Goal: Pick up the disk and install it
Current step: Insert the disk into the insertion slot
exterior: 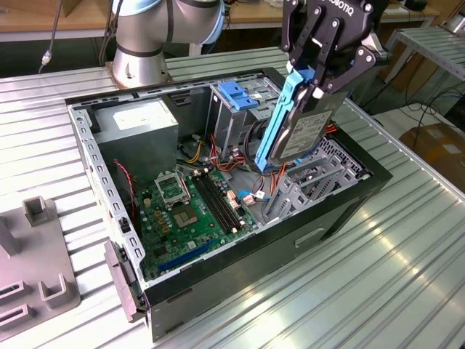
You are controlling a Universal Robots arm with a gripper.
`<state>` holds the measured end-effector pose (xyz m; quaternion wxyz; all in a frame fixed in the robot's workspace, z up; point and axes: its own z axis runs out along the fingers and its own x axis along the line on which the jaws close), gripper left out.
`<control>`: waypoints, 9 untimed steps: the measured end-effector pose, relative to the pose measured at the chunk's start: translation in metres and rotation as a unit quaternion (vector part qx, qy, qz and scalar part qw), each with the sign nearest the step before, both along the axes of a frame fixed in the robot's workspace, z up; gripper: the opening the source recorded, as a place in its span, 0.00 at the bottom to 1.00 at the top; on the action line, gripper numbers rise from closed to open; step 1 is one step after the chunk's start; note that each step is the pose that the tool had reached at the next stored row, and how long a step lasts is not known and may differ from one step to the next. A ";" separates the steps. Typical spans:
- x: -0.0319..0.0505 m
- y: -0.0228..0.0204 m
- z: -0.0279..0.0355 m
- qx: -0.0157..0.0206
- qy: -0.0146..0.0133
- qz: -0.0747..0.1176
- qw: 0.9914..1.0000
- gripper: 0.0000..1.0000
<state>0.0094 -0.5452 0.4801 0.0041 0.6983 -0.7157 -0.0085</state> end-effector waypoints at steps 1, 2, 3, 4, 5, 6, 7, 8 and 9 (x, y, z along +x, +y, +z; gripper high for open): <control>0.0004 -0.0012 -0.0004 0.000 0.000 0.000 1.000 0.37; 0.0013 -0.0027 -0.0010 0.000 0.000 0.000 1.000 0.37; 0.0024 -0.0036 -0.0015 0.000 0.000 0.000 1.000 0.37; 0.0045 -0.0049 -0.0024 0.000 0.000 0.000 1.000 0.37; 0.0061 -0.0056 -0.0030 0.000 0.000 0.000 1.000 0.37; 0.0090 -0.0067 -0.0041 0.000 0.000 0.000 1.000 0.37; 0.0108 -0.0073 -0.0046 0.000 0.000 0.000 1.000 0.37; 0.0126 -0.0078 -0.0051 0.000 0.000 0.000 1.000 0.37; 0.0158 -0.0086 -0.0060 0.000 0.000 0.000 1.000 0.37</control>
